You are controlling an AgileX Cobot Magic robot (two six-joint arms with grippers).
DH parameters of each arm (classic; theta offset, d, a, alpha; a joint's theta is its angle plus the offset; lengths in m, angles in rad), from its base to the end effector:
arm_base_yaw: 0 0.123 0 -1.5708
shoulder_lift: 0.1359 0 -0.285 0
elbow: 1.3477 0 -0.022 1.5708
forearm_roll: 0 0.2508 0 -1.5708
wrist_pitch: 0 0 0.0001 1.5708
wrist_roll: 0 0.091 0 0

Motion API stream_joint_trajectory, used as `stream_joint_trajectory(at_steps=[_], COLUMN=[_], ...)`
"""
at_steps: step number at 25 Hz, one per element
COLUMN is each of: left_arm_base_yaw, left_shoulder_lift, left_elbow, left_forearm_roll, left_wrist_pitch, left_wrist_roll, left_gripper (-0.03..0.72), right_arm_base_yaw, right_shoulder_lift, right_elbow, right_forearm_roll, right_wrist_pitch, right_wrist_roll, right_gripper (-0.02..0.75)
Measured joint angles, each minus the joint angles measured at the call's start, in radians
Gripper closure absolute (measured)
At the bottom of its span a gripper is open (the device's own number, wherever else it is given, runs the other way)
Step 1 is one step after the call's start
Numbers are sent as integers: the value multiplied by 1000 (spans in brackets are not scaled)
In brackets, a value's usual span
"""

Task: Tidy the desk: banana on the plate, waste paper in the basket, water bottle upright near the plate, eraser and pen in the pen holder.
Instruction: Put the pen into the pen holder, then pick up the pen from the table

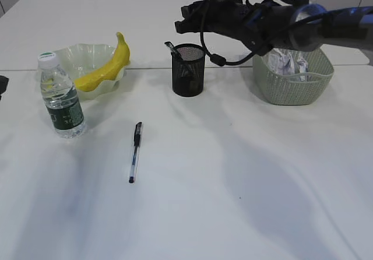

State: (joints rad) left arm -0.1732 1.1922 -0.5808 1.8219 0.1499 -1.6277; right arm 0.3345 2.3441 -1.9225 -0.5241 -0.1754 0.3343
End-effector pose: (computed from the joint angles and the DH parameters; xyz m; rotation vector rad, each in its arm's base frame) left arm 0.2379 -0.0282 0.2511 0.2895 2.0354 0.1640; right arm 0.5246 0.1907 0.2201 -0.5109 1.6800 0.1870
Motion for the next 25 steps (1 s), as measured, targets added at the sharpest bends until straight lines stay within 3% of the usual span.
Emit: stream_joint_trajectory(at_steps=[5,9,16,21,25], left_arm_base_yaw=[-5,-74,-256,-280,-279], left_shoulder_lift=[0,0,0,0,0], left_elbow=[0,0,0,-29,-72], left_forearm_roll=[-47,-265,-743,-1160,-1408], left_wrist_pitch=[89,274,448,460,471], left_wrist_roll=[69,315,561,768,990], left_gripper=[161,161,161,161,161], right_arm_base_yaw=[0,0,13,55,82], right_shoulder_lift=[-43,-90,-177,-239,-308], right_elbow=[0,0,0,10,58], right_forearm_roll=[-9,-9,-9,4,74], right_wrist_pitch=[126,237,396,509,579], right_wrist_roll=[2,6,-2,-68,-154], right_gripper=[498,498,498,497,497])
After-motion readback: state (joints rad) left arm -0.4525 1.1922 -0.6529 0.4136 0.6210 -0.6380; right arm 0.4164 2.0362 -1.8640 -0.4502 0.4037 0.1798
